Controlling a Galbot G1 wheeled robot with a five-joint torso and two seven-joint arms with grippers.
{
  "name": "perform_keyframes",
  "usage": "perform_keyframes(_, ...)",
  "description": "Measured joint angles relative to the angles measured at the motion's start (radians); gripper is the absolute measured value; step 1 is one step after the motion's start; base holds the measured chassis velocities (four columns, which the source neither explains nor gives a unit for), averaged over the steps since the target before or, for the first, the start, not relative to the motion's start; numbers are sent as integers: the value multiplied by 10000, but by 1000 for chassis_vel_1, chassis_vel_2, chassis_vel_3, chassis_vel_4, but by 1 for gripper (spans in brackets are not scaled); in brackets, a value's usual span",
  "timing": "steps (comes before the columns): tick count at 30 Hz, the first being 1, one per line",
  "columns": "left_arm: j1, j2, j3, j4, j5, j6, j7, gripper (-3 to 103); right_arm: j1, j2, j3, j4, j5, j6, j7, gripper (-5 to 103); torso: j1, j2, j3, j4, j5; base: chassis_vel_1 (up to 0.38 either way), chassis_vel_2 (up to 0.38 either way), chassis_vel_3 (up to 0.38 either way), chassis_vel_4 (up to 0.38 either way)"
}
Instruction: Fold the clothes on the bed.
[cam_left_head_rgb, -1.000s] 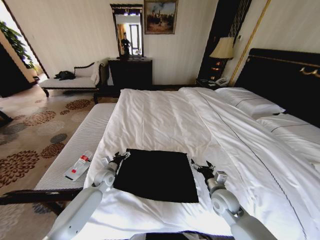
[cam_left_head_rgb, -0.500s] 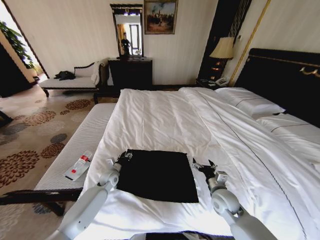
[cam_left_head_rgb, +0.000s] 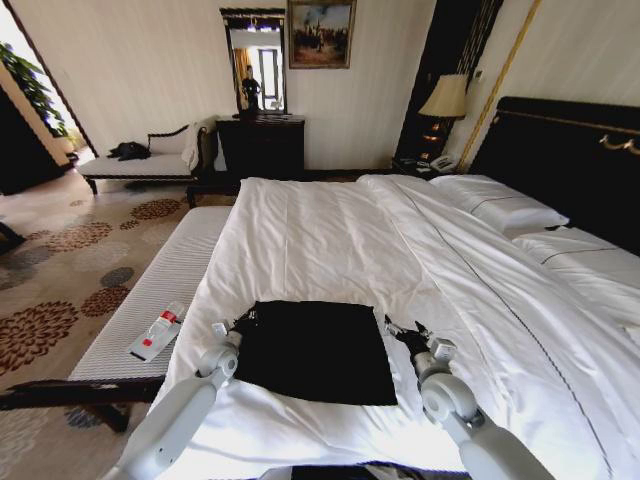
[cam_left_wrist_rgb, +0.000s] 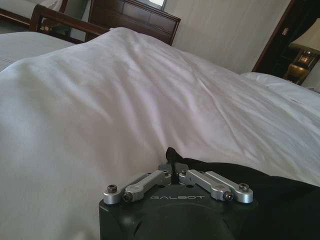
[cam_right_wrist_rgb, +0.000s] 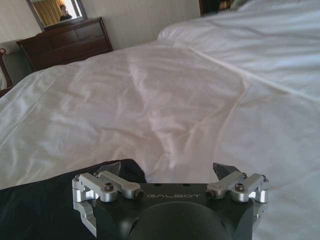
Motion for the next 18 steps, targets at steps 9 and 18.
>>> perform_keyframes(9,75,-149,-27,-206,19,-72,-332,2,2259,108,-653,-1732,2024,-111,-850,100,1,0,1,3,2,0,0,0,0)
perform_keyframes(18,98,-147,160,-312,62,-78,-487,2,2673,284,-977,-2445,2070,-129,-1137,100,1,0,1,1,2,0,0,0,0)
